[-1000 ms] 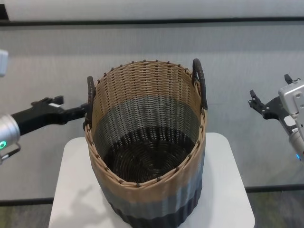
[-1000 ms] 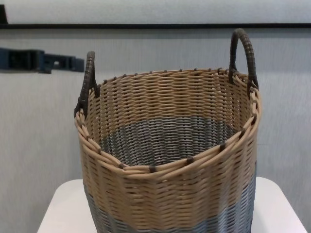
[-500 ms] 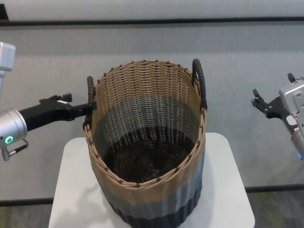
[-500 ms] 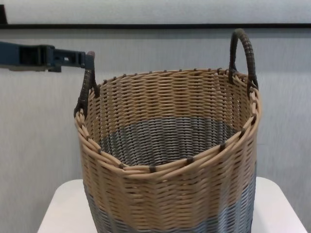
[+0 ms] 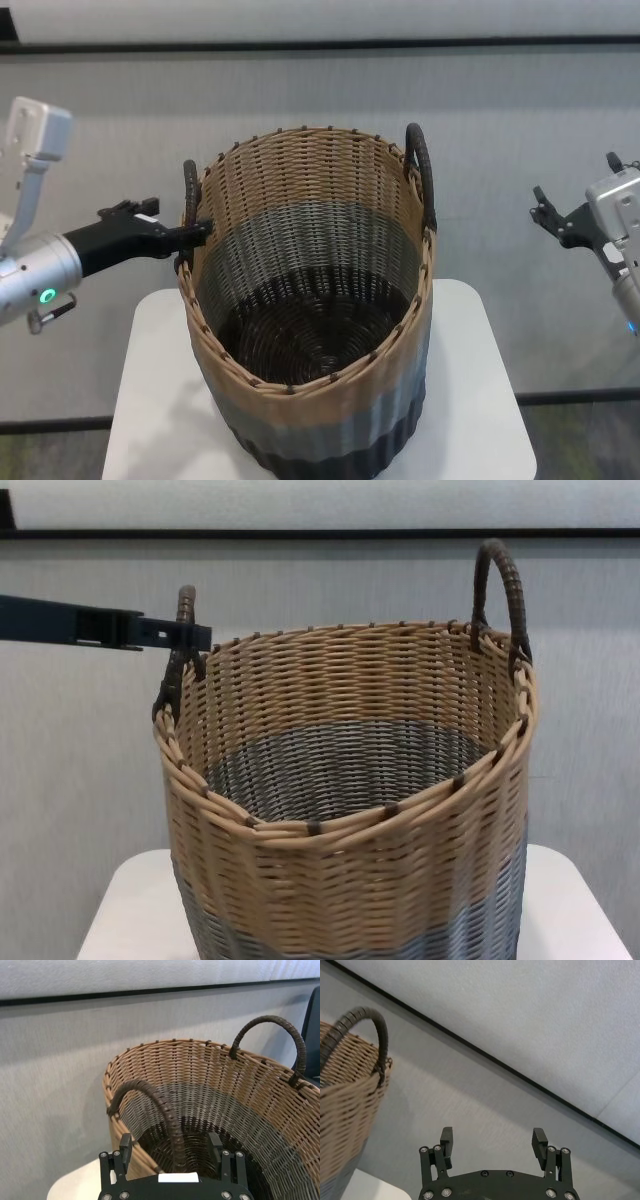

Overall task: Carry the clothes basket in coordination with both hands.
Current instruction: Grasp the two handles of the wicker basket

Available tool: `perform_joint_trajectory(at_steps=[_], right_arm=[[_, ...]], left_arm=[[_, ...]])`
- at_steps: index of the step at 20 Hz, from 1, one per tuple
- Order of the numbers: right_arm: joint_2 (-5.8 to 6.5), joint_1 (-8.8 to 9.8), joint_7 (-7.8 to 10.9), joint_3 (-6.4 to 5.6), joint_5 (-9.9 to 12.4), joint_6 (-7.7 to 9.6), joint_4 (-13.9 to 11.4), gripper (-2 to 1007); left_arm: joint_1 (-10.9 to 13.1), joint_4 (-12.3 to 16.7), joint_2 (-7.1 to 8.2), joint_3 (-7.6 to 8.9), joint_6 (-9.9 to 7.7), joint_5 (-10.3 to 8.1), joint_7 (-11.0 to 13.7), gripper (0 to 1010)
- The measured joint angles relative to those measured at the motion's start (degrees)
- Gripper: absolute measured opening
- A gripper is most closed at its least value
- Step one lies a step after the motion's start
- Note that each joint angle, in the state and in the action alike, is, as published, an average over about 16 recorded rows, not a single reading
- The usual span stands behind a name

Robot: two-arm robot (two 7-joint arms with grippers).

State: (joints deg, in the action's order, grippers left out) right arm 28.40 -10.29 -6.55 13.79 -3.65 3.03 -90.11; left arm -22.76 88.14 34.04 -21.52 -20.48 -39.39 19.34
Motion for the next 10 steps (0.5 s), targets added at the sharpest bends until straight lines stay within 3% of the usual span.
perform_joint_trajectory(at_steps=[10], right_arm=[[-1.28,0.09,0.87,-1.42,-0.8,0.57,0.7,1005]], left_arm=[[-1.9,-3.5,-2.22,-2.43,4.12,6.3,-1.6,1002]])
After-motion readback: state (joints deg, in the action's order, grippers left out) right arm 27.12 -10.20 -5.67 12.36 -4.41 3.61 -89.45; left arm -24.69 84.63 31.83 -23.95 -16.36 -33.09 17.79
